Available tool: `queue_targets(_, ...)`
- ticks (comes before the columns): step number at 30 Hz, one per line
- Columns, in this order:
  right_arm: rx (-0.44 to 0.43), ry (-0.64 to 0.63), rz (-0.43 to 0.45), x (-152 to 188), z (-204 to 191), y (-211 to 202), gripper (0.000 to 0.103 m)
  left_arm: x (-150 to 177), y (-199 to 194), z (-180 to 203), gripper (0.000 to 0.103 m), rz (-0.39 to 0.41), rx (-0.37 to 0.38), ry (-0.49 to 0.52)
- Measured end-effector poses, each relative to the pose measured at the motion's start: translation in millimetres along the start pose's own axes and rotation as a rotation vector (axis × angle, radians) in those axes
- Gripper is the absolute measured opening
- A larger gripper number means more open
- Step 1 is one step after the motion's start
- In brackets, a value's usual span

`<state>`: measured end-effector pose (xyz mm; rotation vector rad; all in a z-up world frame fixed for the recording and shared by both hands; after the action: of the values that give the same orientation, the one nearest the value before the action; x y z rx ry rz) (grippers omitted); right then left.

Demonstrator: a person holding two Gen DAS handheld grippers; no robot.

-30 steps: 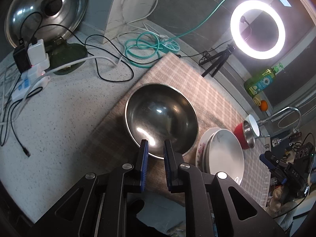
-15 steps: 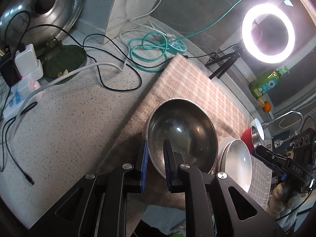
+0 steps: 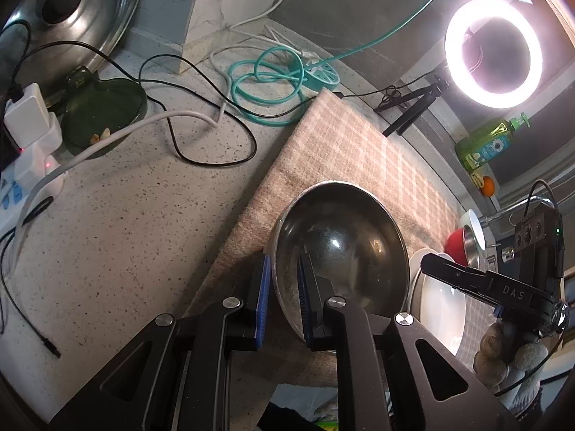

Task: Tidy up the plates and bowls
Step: 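Close both grippers on the rim of the large steel bowl, then lift the large steel bowl off the cloth with both grippers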

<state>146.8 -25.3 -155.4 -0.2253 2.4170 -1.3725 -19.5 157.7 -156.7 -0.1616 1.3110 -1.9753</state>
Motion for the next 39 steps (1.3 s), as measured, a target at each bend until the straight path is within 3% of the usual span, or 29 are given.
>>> queue_targets(24,0.014,0.006,-0.045,-0.9,0.9,25.2,0.008,-3.1,15.9,-3.3,0.013,-0.027,-0.004,-0.019)
queue_targets(39,0.058,-0.044,-0.058,-1.6,-5.6,32.2,0.008,-1.4,16.9,0.0,0.013,-0.007,-0.025,-0.015)
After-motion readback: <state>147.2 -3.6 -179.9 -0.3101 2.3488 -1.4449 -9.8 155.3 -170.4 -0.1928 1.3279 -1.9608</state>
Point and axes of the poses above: each gripper's, at about its wrist camera, not at the fingertips, and y roughly the way its jaws point, z to its right, x to its underside, the point moved 2 cm from there along y, roughly the way its jaws point, and after that the axes turned 7 degrees about -y, right-handed, at the moved point
